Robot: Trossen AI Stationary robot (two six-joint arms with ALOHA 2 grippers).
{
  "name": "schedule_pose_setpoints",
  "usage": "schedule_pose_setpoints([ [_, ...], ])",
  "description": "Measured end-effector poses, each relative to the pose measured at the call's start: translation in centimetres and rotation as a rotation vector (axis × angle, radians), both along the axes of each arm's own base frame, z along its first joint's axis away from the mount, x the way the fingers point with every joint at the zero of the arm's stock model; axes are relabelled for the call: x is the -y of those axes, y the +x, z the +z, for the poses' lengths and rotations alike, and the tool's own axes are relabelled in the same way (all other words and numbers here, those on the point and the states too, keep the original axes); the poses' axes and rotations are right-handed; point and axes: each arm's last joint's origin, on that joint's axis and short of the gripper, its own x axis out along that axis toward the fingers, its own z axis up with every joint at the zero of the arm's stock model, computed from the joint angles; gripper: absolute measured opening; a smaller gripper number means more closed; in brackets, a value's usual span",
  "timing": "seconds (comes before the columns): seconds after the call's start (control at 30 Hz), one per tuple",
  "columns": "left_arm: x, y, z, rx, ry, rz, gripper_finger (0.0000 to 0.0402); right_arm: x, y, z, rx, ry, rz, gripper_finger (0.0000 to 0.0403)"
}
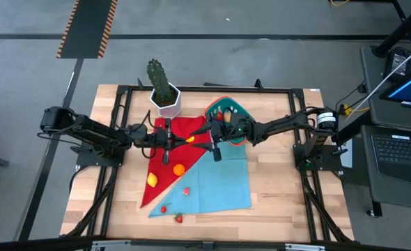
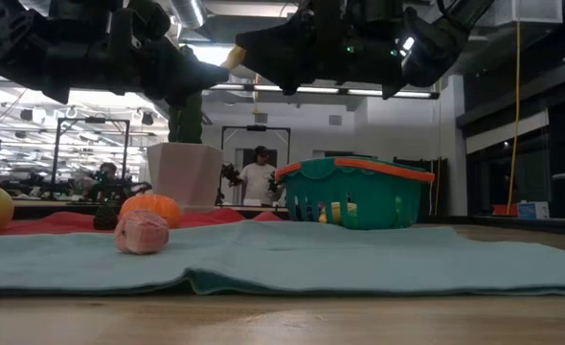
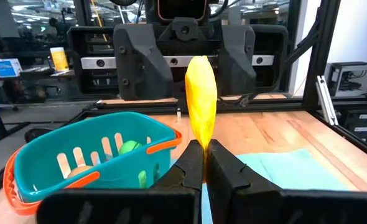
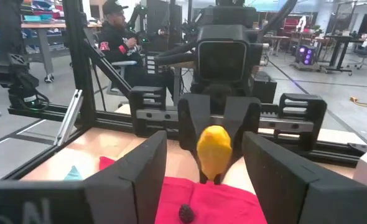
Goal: Build produce basket
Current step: Put the yellow corn into the blue basket
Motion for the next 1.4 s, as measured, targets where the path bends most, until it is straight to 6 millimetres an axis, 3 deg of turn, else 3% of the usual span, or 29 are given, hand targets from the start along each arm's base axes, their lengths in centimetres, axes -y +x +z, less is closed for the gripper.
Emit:
schedule_pose_setpoints([
  [0.67, -0.2, 0.0, 0.0, 0.000, -0.003, 0.004, 0.0000, -0.5, 0.0, 0.2, 0.023, -0.010, 0.011, 0.0212],
  [1.07, -0.1, 0.0, -0.1, -0.009, -0.005, 0.000, 0.0000, -0.3, 1.9, -0.6, -0.007, -0.007, 0.010, 0.0210],
  [1.23, -0.1, 0.0, -0.1, -0.011, -0.004, -0.001, 0.0000, -0.2, 1.9, -0.8, -0.027, -0.007, 0.007, 0.0182],
  [1.4, -0.1, 0.0, -0.1, -0.011, -0.004, -0.002, 0.0000, 0.0, 1.8, -0.9, -0.034, -0.003, 0.002, 0.0116],
])
